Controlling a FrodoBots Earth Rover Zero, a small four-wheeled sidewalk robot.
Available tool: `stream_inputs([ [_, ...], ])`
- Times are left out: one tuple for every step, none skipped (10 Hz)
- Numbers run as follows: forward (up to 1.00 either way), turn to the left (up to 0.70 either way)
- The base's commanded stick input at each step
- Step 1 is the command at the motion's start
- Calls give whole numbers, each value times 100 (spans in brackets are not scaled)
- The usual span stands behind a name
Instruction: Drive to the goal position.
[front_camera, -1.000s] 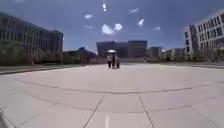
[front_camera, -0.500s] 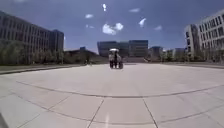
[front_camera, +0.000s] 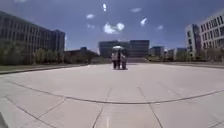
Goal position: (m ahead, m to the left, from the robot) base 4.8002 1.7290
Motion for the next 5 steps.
stream_inputs([
  [50, 0],
  [50, 0],
  [50, 0],
  [50, 0],
  [50, 0],
])
